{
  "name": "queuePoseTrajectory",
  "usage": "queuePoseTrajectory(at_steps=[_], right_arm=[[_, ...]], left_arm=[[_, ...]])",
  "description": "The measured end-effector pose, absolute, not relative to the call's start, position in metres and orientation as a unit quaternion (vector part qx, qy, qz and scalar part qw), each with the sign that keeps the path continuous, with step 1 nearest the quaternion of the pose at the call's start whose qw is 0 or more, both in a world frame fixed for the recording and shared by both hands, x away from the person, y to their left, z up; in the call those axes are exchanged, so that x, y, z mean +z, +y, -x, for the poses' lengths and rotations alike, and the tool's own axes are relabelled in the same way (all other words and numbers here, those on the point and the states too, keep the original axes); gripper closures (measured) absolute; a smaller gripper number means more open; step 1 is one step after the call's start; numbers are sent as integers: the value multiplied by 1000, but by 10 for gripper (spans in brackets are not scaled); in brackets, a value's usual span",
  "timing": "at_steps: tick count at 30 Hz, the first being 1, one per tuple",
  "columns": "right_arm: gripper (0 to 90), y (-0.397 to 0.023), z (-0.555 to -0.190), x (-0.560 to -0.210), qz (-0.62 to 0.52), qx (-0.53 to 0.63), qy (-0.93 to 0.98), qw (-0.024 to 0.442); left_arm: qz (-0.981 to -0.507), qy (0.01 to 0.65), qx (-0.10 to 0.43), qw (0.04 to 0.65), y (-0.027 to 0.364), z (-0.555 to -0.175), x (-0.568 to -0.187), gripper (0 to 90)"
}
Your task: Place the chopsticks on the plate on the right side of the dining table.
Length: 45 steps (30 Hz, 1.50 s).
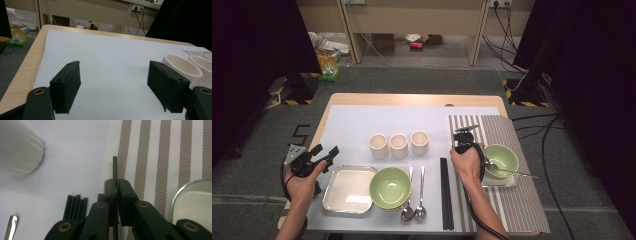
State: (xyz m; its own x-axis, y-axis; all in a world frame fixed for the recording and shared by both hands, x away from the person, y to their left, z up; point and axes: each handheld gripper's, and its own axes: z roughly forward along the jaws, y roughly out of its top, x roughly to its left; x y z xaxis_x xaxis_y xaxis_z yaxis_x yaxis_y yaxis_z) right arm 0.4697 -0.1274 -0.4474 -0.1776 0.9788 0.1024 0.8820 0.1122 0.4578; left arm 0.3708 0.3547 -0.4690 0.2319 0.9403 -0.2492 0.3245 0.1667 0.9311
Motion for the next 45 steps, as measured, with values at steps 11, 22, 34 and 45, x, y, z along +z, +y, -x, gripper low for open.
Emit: queuePoseTrajectory(at_steps=[11, 22, 34, 45], right_arm=[[866, -126, -491, -451, -645, 208, 727, 107], [866, -125, -502, -451, -655, 210, 718, 108], [854, -123, -506, -453, -652, 201, 723, 112], [787, -128, -493, -446, -641, 199, 735, 95]], left_arm=[[-575, 549, 290, 533, 356, -371, -469, 258], [-575, 548, 291, 533, 355, -371, -469, 258], [-575, 547, 291, 534, 356, -371, -469, 258], [-574, 548, 291, 535, 356, -371, -468, 257]])
